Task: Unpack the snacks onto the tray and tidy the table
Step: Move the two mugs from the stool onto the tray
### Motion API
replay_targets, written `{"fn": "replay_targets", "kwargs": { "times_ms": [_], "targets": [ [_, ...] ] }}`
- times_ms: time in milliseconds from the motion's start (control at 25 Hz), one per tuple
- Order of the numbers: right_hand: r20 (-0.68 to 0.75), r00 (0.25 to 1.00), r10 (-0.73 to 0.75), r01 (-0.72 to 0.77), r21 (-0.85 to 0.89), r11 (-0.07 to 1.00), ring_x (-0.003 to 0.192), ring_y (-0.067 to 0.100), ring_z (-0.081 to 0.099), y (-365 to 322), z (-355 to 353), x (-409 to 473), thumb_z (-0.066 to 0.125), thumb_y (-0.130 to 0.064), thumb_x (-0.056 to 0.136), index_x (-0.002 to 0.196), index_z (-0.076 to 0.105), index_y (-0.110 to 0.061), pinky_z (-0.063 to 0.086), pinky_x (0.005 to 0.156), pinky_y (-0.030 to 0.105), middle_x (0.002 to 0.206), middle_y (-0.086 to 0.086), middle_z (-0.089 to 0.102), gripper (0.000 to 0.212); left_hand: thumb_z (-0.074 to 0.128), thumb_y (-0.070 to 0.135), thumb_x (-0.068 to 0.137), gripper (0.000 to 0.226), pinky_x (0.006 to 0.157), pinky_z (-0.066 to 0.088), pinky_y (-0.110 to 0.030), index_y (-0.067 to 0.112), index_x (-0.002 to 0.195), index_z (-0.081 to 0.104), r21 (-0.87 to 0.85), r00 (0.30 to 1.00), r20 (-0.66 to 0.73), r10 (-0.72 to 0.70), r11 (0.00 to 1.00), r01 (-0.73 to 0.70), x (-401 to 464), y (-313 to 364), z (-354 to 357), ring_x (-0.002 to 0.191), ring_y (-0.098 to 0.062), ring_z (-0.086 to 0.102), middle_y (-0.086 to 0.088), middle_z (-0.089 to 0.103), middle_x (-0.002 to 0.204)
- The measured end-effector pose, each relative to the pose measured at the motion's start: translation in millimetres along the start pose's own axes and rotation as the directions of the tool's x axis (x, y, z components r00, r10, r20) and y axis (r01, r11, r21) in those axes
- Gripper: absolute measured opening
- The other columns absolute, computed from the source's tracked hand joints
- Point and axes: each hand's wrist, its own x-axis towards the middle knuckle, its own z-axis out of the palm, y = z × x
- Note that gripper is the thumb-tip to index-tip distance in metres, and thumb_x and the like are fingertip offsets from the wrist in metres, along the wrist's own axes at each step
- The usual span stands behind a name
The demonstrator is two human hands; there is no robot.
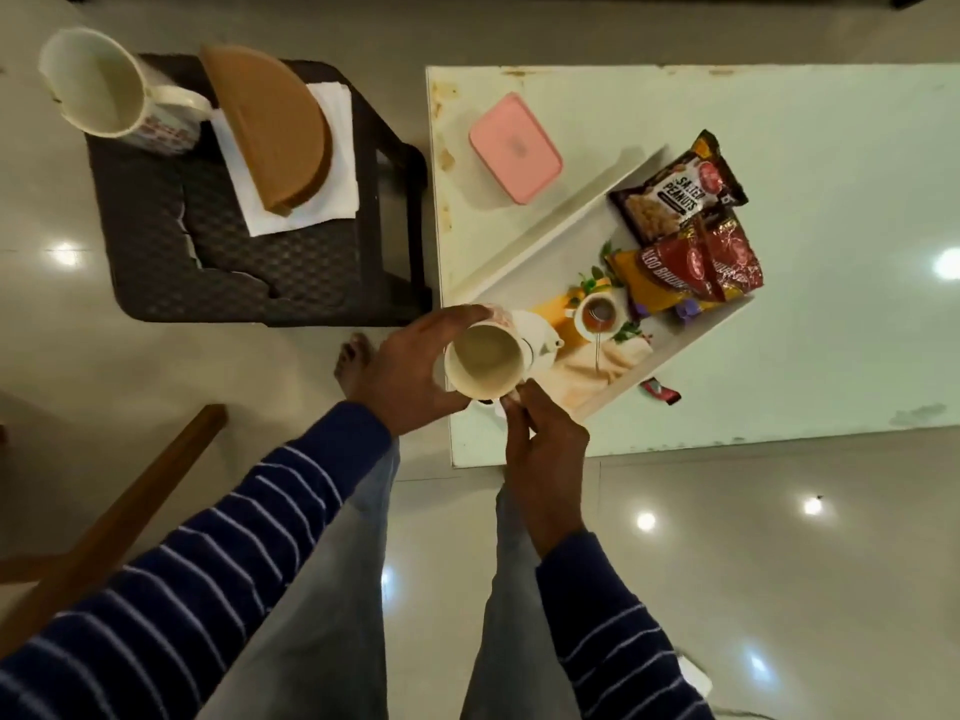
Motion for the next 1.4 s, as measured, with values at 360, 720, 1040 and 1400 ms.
{"fn": "replay_targets", "kwargs": {
  "times_ms": [360, 720, 1040, 1400],
  "targets": [
    [-0.032, 0.999, 0.042, -0.042, -0.009, 0.999, 0.066, -0.014, 0.049, 34.5, 8.6, 26.1, 0.059, -0.015, 0.098, 0.089, 0.065, -0.009, 0.034, 0.065, -0.002, 0.074, -0.019, 0.05, 0.012, 0.09, 0.021, 0.066, 0.085, 0.096, 0.028, 0.003, 0.02, 0.141, 0.051, 0.035, 0.999, 0.046, -0.024, 0.999, 0.023, 33.4, -14.8, 30.8, 0.119, 0.004, 0.044, 0.006, 0.056, 0.136],
    [-0.011, 0.998, 0.063, -0.064, -0.03, 0.998, 0.063, -0.004, 0.05, 36.0, 17.0, 43.3, 0.058, -0.019, 0.098, 0.084, 0.063, -0.018, 0.036, 0.062, 0.004, 0.068, -0.018, 0.051, 0.015, 0.089, 0.027, 0.068, 0.09, 0.098, 0.039, -0.022, 0.028, 0.145, 0.043, 0.067, 0.996, 0.074, -0.052, 0.997, 0.047, 53.1, -26.4, 31.2, 0.126, -0.015, 0.053, 0.002, 0.056, 0.14],
    [-0.003, 1.0, 0.025, -0.025, -0.216, 0.976, 0.085, 0.004, 0.065, 19.1, 16.8, 50.9, 0.061, -0.029, 0.096, 0.107, 0.069, -0.015, 0.054, 0.076, 0.03, 0.098, -0.003, 0.073, 0.02, 0.087, 0.023, 0.073, 0.104, 0.107, 0.035, -0.023, 0.032, 0.155, 0.023, -0.04, 0.991, 0.056, -0.121, 0.992, 0.124, 40.0, -36.1, 22.2, 0.136, -0.013, 0.043, 0.001, 0.043, 0.151],
    [-0.052, 0.974, -0.219, 0.185, -0.367, 0.912, 0.123, 0.023, 0.05, -99.6, 53.0, 85.4, 0.063, -0.031, 0.089, 0.139, 0.052, -0.016, 0.035, 0.101, 0.03, 0.143, 0.004, 0.054, 0.053, 0.072, 0.023, 0.087, 0.068, 0.114, 0.026, -0.014, 0.015, 0.146, 0.041, 0.115, 0.872, -0.483, -0.077, 0.982, 0.15, -11.0, -81.4, -103.4, 0.139, -0.01, 0.036, -0.004, 0.043, 0.152]
  ]
}}
